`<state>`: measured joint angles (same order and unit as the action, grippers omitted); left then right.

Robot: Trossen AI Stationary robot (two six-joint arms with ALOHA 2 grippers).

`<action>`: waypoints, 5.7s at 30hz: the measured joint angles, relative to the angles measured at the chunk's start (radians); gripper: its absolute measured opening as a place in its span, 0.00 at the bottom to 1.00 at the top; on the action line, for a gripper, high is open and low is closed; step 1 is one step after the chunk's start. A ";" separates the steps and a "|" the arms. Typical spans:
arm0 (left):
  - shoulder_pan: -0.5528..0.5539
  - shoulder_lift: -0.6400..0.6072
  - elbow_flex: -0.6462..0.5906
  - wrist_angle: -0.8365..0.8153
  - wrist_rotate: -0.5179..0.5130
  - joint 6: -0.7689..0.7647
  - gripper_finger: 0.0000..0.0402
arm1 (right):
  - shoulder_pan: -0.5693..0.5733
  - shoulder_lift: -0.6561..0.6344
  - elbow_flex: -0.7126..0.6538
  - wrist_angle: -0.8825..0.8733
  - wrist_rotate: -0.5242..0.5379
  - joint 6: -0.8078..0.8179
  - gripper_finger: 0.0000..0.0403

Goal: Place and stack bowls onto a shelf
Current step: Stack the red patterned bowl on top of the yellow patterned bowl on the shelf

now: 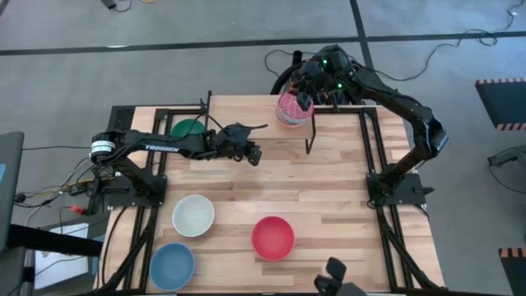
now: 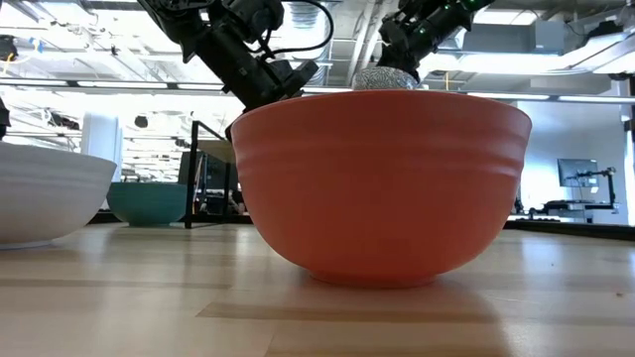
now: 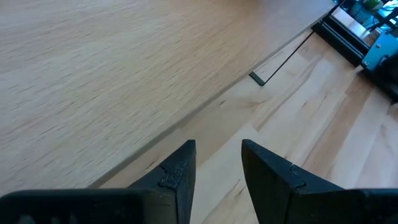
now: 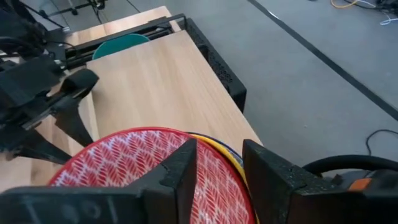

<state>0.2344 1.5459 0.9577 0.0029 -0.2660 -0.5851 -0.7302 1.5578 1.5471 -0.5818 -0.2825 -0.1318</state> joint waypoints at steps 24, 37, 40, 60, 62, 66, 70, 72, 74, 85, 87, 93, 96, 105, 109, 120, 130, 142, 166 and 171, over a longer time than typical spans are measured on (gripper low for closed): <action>0.000 -0.063 0.090 0.051 0.017 0.158 0.26 | -0.016 -0.124 0.000 0.008 0.023 0.030 0.34; 0.000 0.096 0.469 0.100 0.156 0.766 0.13 | -0.165 -0.028 0.000 -0.105 -0.239 0.101 0.34; -0.001 0.161 0.545 0.050 0.155 0.810 0.11 | -0.178 -0.016 0.000 -0.096 -0.274 0.102 0.34; 0.027 0.258 0.669 -0.181 0.129 0.835 0.07 | -0.193 -0.014 0.000 -0.117 -0.317 0.052 0.34; 0.028 0.258 0.669 -0.182 0.130 0.834 0.07 | -0.193 -0.014 0.000 -0.119 -0.316 0.053 0.34; 0.029 0.258 0.669 -0.192 0.119 0.834 0.07 | -0.194 -0.014 0.000 -0.126 -0.313 0.052 0.34; 0.031 0.258 0.669 -0.216 0.100 0.834 0.07 | -0.185 0.003 0.000 -0.135 -0.313 0.056 0.34; 0.033 0.258 0.669 -0.225 0.096 0.833 0.07 | -0.189 0.016 0.000 -0.146 -0.306 0.053 0.34; 0.034 0.258 0.669 -0.231 0.095 0.828 0.07 | -0.186 0.028 0.000 -0.150 -0.307 0.053 0.34; 0.038 0.258 0.668 -0.257 0.070 0.800 0.07 | -0.182 0.032 0.000 -0.137 -0.317 0.072 0.34; 0.040 0.258 0.668 -0.268 0.064 0.791 0.07 | -0.182 0.032 0.000 -0.137 -0.318 0.072 0.34; 0.044 0.258 0.668 -0.284 0.048 0.773 0.07 | -0.181 0.031 0.000 -0.134 -0.326 0.088 0.34; 0.044 0.255 0.667 -0.285 0.044 0.772 0.07 | -0.184 0.019 0.000 -0.117 -0.351 0.107 0.34; 0.042 0.184 0.667 -0.319 -0.023 0.770 0.07 | -0.204 -0.067 0.000 -0.074 -0.352 0.164 0.34; 0.064 0.172 0.667 -0.398 -0.042 0.735 0.07 | -0.222 -0.079 0.000 -0.143 -0.285 0.184 0.34; 0.120 0.174 0.530 -0.358 0.008 0.613 0.07 | -0.234 -0.120 -0.122 -0.177 -0.209 0.236 0.34; 0.146 0.173 0.464 -0.232 0.044 0.581 0.07 | -0.234 -0.139 -0.203 -0.134 -0.190 0.264 0.34; 0.147 0.227 0.446 -0.141 0.098 0.533 0.07 | -0.206 -0.137 -0.212 -0.123 -0.187 0.274 0.34; 0.089 0.183 0.447 -0.198 0.069 0.496 0.07 | -0.215 -0.260 -0.211 -0.129 -0.166 0.296 0.34; 0.092 0.147 0.447 -0.189 0.056 0.526 0.07 | -0.153 -0.355 -0.234 -0.128 -0.164 0.264 0.34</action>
<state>0.3264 1.6927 1.4044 -0.1861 -0.2102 -0.0588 -0.8835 1.2031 1.3130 -0.7098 -0.4464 0.1327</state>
